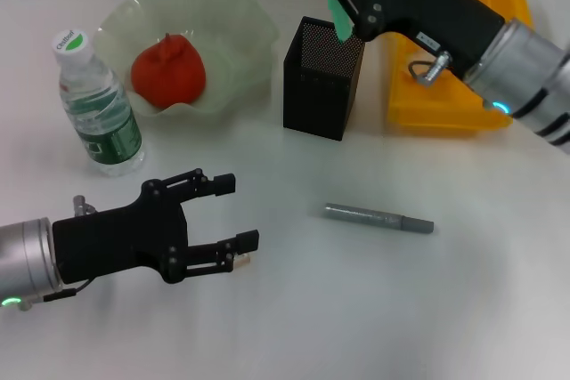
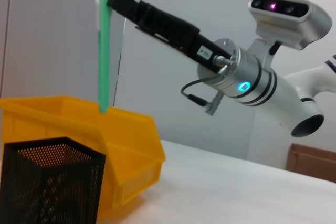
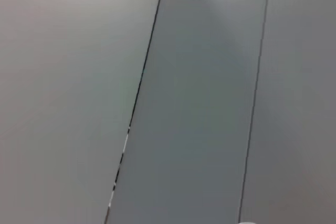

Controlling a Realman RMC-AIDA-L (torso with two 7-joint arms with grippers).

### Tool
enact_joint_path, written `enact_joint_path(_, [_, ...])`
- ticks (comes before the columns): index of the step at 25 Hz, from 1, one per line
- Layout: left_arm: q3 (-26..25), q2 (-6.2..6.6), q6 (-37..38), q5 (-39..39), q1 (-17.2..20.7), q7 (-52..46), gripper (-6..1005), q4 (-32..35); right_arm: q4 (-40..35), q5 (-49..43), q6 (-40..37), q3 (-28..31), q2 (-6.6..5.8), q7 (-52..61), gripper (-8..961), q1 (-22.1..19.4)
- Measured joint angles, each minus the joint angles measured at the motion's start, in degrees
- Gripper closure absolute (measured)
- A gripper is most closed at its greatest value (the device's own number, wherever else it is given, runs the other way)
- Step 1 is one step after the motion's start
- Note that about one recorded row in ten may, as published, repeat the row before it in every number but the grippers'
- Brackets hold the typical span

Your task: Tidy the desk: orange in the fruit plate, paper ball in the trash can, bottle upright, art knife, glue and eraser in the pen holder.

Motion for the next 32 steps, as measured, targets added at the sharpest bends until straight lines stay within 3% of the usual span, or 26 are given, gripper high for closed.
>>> enact_joint_path(18, [-0.21,0.0,0.2,-2.19,-0.88,-2.08,191,-1.99,4.01,-0.41,16.01,-0.35,0.0,-3.81,770,8.64])
enact_joint_path(32, [-0.62,0.06,0.32,-3.17,-0.99,-2.74,190,-2.22,9.11,-0.31,19.33,6.29,0.0,-2.05,767,10.2])
